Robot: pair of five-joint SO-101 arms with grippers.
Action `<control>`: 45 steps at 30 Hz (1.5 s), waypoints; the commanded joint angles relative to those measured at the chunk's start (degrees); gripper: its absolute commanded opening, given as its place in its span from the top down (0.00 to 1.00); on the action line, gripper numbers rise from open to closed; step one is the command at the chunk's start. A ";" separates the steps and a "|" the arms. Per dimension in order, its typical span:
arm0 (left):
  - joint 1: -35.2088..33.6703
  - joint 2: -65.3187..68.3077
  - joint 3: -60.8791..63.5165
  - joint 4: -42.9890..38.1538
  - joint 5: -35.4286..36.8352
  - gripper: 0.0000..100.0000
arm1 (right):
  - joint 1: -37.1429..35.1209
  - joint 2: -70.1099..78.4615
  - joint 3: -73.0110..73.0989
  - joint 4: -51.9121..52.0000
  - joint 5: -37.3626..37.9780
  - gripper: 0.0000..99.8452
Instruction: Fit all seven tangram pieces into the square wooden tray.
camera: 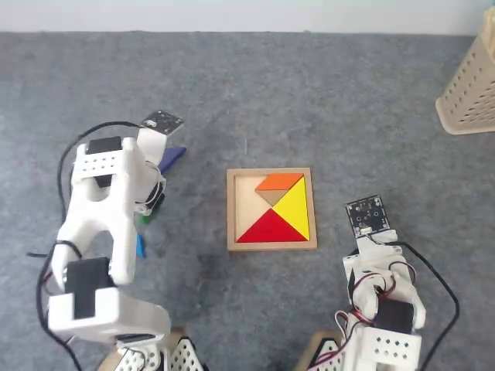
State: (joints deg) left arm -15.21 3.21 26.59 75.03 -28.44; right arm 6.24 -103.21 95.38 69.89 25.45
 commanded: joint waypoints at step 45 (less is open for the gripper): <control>40.35 20.48 -30.29 4.22 16.44 0.98 | -0.22 0.57 1.14 0.31 0.62 0.99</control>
State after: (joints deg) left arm 25.14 24.22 -1.80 80.04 -13.14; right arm 6.24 -103.21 95.38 69.89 25.45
